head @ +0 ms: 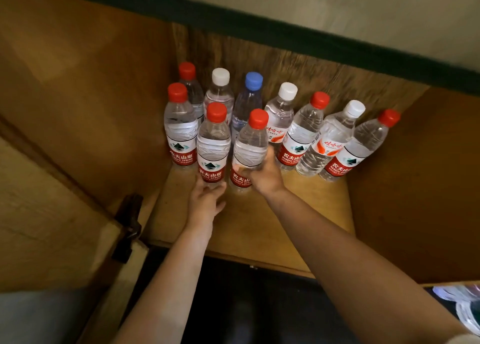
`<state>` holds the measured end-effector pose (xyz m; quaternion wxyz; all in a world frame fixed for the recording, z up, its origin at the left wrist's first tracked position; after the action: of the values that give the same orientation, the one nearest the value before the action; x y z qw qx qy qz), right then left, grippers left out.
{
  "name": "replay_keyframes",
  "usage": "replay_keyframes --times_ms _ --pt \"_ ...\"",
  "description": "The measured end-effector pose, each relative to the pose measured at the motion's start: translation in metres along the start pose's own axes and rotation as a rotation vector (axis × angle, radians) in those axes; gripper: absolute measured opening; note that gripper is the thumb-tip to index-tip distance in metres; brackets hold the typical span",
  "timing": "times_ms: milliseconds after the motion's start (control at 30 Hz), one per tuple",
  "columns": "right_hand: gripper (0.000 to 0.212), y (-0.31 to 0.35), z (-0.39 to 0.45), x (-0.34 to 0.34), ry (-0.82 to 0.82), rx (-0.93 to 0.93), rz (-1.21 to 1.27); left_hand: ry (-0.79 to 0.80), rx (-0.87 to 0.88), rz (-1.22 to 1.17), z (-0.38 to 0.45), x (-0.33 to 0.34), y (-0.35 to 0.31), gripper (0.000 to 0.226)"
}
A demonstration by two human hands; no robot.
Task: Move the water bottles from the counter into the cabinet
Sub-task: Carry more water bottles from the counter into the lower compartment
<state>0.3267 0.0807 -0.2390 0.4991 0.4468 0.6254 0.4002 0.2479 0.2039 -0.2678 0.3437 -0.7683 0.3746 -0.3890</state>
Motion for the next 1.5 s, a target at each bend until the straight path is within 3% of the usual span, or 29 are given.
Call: replay_keyframes --times_ms 167,433,1100,1333,1400,1500 --pt "0.073 0.005 0.007 0.004 -0.001 0.017 -0.016 0.024 0.010 -0.298 0.007 0.014 -0.008 0.046" --pt "0.071 0.015 0.014 0.011 -0.052 0.021 -0.051 0.046 0.015 -0.424 0.024 0.023 -0.022 0.048" --pt "0.068 0.014 0.013 0.011 -0.100 0.025 -0.148 0.077 -0.011 -0.194 0.024 0.023 -0.024 0.058" --pt "0.097 -0.003 -0.018 0.001 0.023 0.062 0.024 0.016 -0.124 -0.006 0.003 0.000 -0.009 0.053" --pt "0.090 -0.020 -0.040 -0.013 0.049 0.109 0.012 0.036 -0.122 0.097 -0.014 -0.004 -0.001 0.050" --pt "0.059 -0.047 -0.081 -0.042 0.082 0.183 0.012 0.064 -0.128 0.275 -0.044 0.000 0.018 0.037"
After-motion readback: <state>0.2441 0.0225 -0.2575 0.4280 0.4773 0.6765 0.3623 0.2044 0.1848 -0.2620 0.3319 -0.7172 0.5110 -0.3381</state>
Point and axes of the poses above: each hand's wrist, its own z-axis towards the middle knuckle, its own x-axis out of the palm, y = z × x, the point moved 5 cm from there along z, towards the middle knuckle, and after that the axes turned 2 degrees about y, right-handed, at the moved point
